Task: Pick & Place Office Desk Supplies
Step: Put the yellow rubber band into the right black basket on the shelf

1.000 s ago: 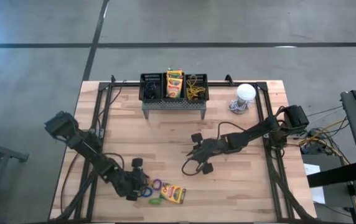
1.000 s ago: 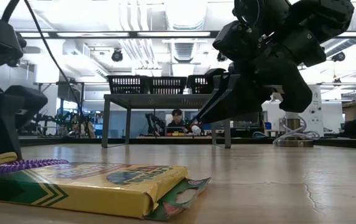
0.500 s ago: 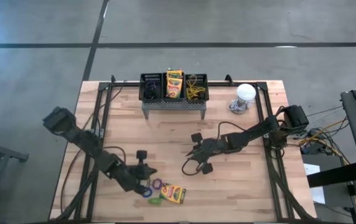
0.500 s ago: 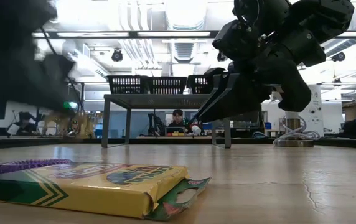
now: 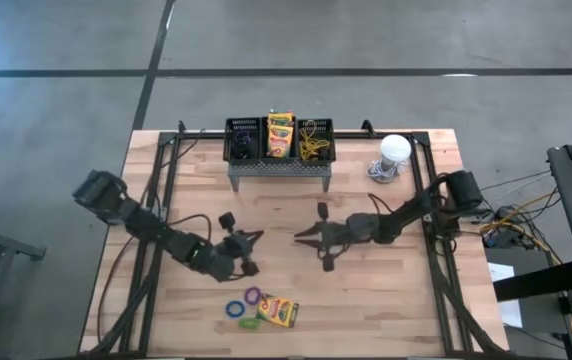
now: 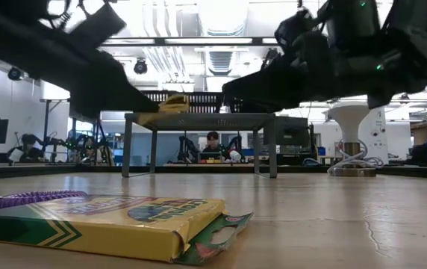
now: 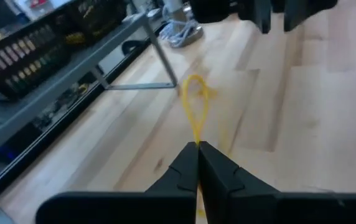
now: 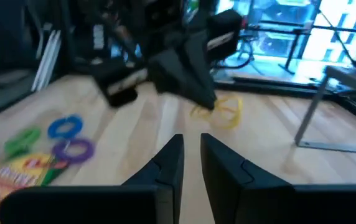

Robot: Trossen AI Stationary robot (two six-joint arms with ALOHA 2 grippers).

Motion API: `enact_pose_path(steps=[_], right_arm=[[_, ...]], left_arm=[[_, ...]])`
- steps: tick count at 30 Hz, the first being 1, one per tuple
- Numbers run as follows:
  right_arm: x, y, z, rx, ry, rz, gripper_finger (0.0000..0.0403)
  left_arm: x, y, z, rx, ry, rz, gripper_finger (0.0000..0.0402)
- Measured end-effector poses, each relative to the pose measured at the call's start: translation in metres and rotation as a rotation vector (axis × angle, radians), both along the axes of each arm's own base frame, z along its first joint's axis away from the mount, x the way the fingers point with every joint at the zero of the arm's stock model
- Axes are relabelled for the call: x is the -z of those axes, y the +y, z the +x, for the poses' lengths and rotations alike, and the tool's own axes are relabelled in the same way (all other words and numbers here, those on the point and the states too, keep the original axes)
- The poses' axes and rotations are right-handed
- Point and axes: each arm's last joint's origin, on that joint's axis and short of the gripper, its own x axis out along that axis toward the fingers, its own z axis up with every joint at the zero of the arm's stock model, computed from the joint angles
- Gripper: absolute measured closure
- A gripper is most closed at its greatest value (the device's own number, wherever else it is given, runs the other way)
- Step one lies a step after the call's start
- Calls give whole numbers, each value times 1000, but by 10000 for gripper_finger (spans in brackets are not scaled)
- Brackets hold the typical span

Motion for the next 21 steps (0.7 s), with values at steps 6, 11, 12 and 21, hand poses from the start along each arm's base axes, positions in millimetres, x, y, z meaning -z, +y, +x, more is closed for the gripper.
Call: enact_pose_path(steps=[6, 11, 12, 21], right_arm=[[7, -18, 8, 38, 27, 43, 314], [1, -22, 17, 48, 15, 55, 267], [0, -22, 19, 45, 8, 67, 259], [13, -21, 45, 92, 65, 135, 226]], left_arm=[[9, 7, 13, -60, -66, -46, 395], [17, 7, 15, -65, -53, -41, 395], [18, 7, 15, -64, -47, -38, 395], [17, 7, 16, -52, -52, -56, 395]])
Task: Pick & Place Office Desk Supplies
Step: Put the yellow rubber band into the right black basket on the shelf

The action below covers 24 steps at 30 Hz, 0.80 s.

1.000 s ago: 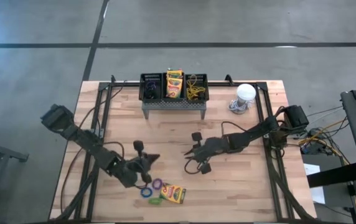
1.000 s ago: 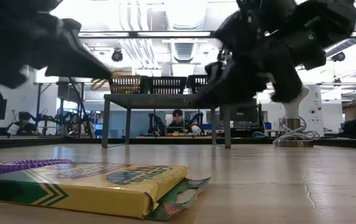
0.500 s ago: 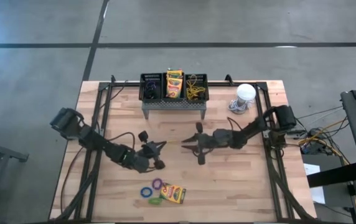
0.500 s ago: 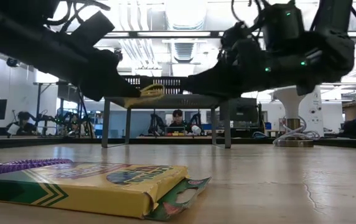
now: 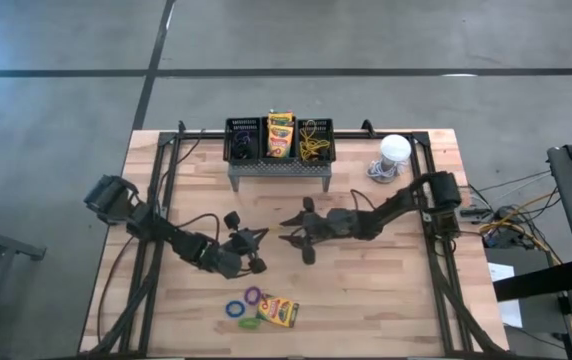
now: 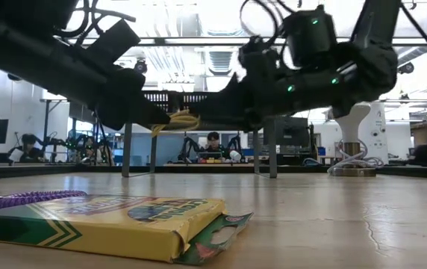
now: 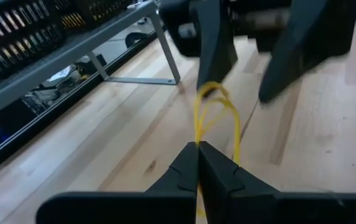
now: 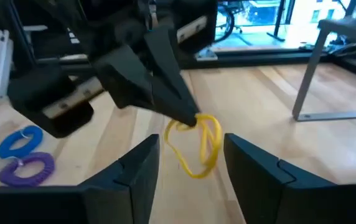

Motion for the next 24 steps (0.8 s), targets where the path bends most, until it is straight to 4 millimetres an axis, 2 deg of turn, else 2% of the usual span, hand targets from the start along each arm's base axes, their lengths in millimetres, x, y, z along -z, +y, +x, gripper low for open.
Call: enact_pose_path(steps=[5, 13, 16, 21, 24], right_arm=[[14, 1, 14, 1, 15, -4, 250], [16, 1, 15, -3, -13, -22, 359], [15, 2, 15, -5, -10, -29, 388], [16, 1, 9, 15, 52, -38, 391], [5, 4, 0, 55, 60, -79, 392]], left_arm=[[0, 0, 0, -3, -6, -8, 395], [1, -1, 1, 40, 6, -40, 388], [1, -1, 1, 42, 5, -45, 379], [1, -2, 1, 54, -2, -81, 322], [1, -1, 1, 44, -23, -117, 269]])
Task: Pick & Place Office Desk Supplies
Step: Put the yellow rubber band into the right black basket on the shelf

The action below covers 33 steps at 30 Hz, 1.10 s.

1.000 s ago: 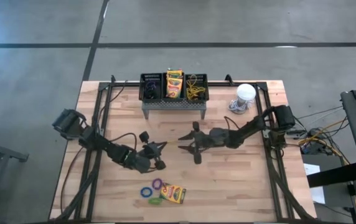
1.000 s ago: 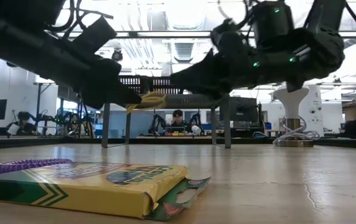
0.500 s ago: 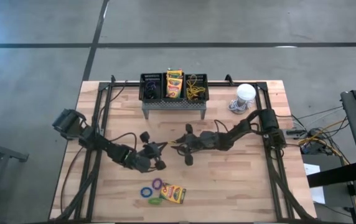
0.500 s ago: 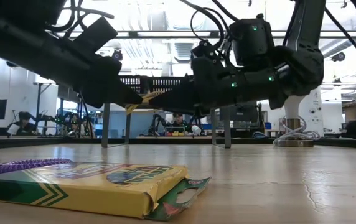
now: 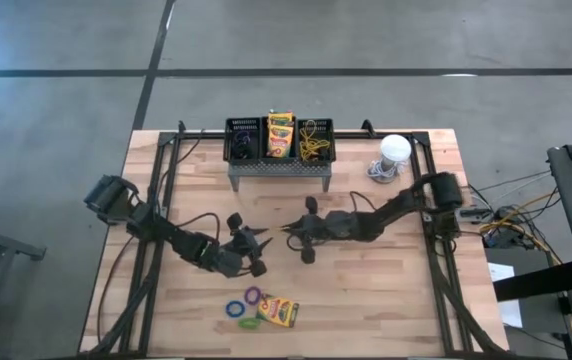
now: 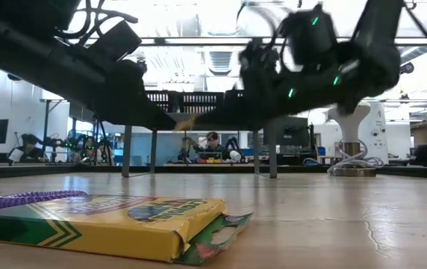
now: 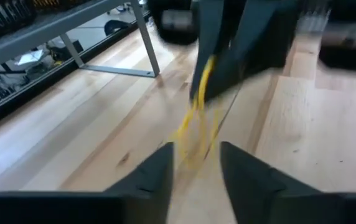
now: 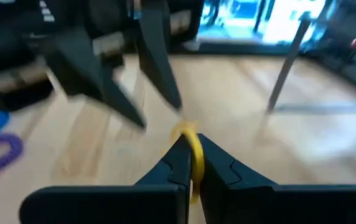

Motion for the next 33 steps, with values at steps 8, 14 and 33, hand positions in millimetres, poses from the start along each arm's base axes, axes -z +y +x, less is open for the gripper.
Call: enact_pose_path(steps=[8, 14, 33], right_arm=[[-70, 7, -36, 224, -40, -230, 392], [-127, -25, -55, 483, -72, -391, 392], [-172, -162, -52, 540, 246, -132, 344]], left_arm=[[0, 0, 0, -4, -5, -9, 175], [0, 0, 0, -5, -5, -9, 163], [1, 1, -1, -6, 8, -3, 174]])
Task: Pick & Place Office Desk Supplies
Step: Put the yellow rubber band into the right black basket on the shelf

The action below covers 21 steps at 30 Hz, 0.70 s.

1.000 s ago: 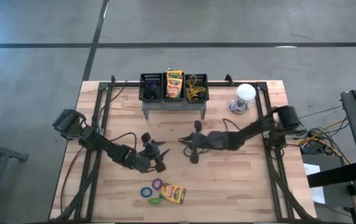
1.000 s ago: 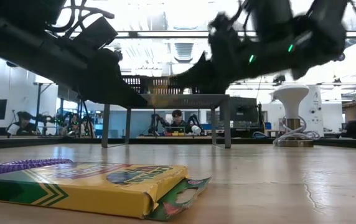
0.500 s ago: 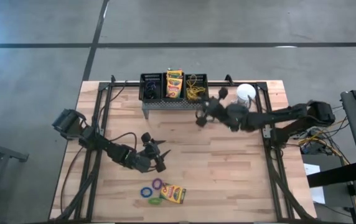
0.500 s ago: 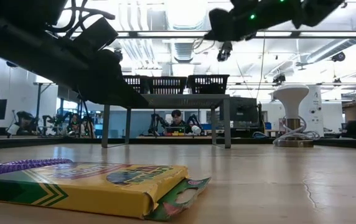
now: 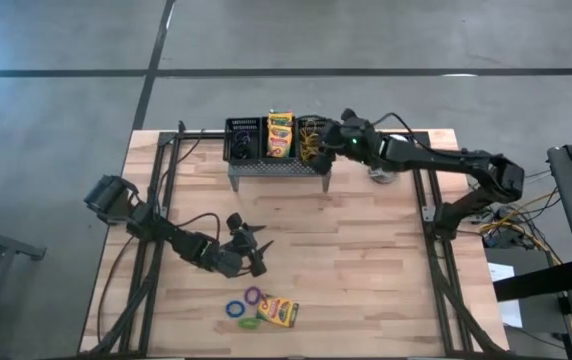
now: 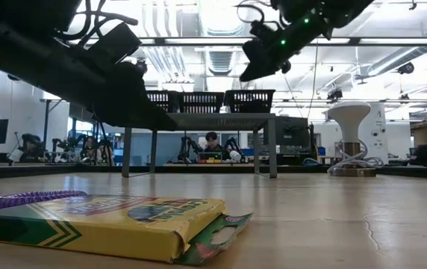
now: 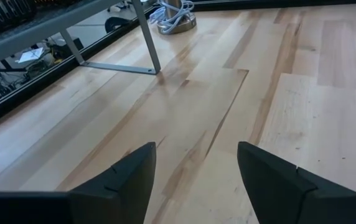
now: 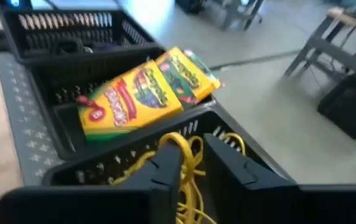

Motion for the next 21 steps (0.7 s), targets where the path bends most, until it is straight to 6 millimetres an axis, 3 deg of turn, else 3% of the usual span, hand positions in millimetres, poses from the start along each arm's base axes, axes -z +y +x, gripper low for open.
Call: enact_pose_path(steps=[10, 15, 21], right_arm=[[-16, -9, 15, -19, 31, -41, 238], [-30, 1, 11, -30, -4, -70, 228], [-24, 3, 1, 183, 71, -150, 237]], left_arm=[[1, 0, -1, 0, 6, 3, 174], [1, 0, -1, 0, 7, 3, 174], [1, 0, -1, 0, 11, 5, 174]])
